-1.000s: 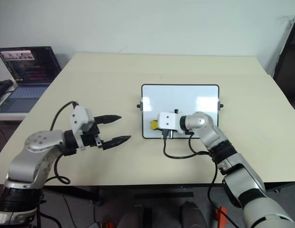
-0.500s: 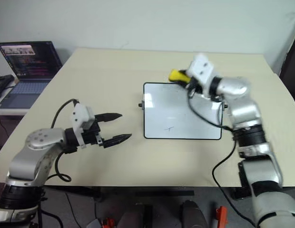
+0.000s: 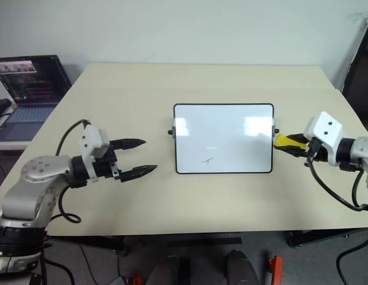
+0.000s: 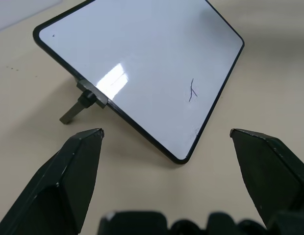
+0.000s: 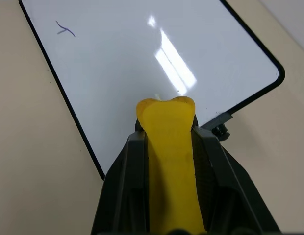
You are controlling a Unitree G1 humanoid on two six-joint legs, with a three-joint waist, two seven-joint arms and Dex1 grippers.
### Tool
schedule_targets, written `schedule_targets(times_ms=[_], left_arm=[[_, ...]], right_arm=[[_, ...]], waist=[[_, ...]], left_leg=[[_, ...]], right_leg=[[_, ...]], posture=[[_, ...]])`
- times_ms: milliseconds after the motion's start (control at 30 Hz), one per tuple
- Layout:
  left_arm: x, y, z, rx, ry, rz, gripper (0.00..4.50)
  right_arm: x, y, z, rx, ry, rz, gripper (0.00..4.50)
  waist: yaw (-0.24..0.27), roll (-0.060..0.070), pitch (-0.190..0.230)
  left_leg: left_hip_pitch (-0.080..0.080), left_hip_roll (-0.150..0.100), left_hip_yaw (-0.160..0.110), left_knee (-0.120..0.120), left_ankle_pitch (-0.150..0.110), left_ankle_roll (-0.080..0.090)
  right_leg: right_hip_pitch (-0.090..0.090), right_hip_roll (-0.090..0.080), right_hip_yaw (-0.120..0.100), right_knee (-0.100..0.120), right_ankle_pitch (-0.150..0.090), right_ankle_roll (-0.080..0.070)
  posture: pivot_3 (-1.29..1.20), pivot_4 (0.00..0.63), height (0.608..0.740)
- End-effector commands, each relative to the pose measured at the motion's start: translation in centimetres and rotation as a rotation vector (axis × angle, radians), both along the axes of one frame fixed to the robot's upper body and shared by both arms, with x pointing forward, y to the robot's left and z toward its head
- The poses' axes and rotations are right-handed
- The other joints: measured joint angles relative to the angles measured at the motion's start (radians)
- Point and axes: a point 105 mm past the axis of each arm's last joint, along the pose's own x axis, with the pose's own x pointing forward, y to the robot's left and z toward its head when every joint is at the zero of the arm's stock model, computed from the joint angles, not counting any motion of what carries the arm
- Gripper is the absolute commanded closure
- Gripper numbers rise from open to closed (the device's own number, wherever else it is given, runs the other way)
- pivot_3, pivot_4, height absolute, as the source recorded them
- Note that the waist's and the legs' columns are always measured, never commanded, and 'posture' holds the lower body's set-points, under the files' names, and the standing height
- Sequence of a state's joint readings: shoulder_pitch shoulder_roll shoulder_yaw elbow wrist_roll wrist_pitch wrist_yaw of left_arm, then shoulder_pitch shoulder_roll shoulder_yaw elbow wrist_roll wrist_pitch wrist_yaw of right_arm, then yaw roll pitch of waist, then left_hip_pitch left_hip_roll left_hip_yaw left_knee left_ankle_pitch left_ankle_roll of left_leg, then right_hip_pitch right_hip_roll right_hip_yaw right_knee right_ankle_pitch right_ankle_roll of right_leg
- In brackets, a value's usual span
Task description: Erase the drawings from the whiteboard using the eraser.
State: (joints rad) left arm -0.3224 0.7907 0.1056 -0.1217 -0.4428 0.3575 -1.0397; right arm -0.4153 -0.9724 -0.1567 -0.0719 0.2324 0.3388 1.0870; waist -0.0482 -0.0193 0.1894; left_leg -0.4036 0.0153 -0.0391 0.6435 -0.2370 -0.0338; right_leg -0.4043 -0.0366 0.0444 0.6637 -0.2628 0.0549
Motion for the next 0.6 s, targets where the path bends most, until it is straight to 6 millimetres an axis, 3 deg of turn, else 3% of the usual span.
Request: schedule_targets(times_ms=[33, 267, 500, 533, 600], left_arm=[[0.1, 0.0, 1.5, 0.009, -0.060, -0.011, 0.00], [0.1, -0.1, 1.6, 0.011, -0.065, -0.016, 0.00], [0.0, -0.4, 1.6, 0.006, -0.064, -0.031, 0.00], [0.0, -0.4, 1.5, 0.008, -0.060, -0.034, 0.00], [-0.1, -0.7, 0.9, 0.024, -0.044, -0.050, 0.00]], right_arm=[[0.0, 0.6, 2.0, 0.017, -0.076, 0.018, 3.65], [0.8, 1.6, 3.2, 0.069, -0.148, 0.022, 3.65], [0.6, 2.5, 2.9, 0.073, -0.125, 0.057, 3.65], [0.6, 2.9, 2.9, 0.081, -0.128, 0.070, 3.65], [0.7, 6.0, 3.1, 0.147, -0.176, 0.151, 3.65]], waist=[[0.002, 0.000, 0.000], [0.004, 0.000, 0.000], [0.015, 0.000, 0.000], [0.016, 0.000, 0.000], [0.012, -0.001, 0.000]], left_leg=[[0.000, 0.000, 0.000, 0.000, 0.000, 0.000], [0.000, 0.000, 0.000, 0.000, 0.000, 0.000], [-0.001, 0.000, 0.000, 0.000, 0.000, 0.000], [-0.001, 0.000, 0.000, 0.000, 0.000, 0.000], [-0.001, 0.000, 0.000, 0.000, 0.000, 0.000]], right_leg=[[0.000, 0.000, 0.000, 0.000, 0.000, 0.000], [0.000, 0.000, 0.000, 0.000, 0.000, 0.000], [0.000, -0.001, 0.000, 0.000, 0.000, 0.000], [0.000, -0.001, 0.000, 0.000, 0.000, 0.000], [0.000, -0.001, 0.000, 0.000, 0.000, 0.000]], posture=[[0.00, 0.150, 0.740], [0.00, 0.150, 0.740], [0.00, 0.150, 0.740], [0.00, 0.150, 0.740], [0.00, 0.150, 0.740]])
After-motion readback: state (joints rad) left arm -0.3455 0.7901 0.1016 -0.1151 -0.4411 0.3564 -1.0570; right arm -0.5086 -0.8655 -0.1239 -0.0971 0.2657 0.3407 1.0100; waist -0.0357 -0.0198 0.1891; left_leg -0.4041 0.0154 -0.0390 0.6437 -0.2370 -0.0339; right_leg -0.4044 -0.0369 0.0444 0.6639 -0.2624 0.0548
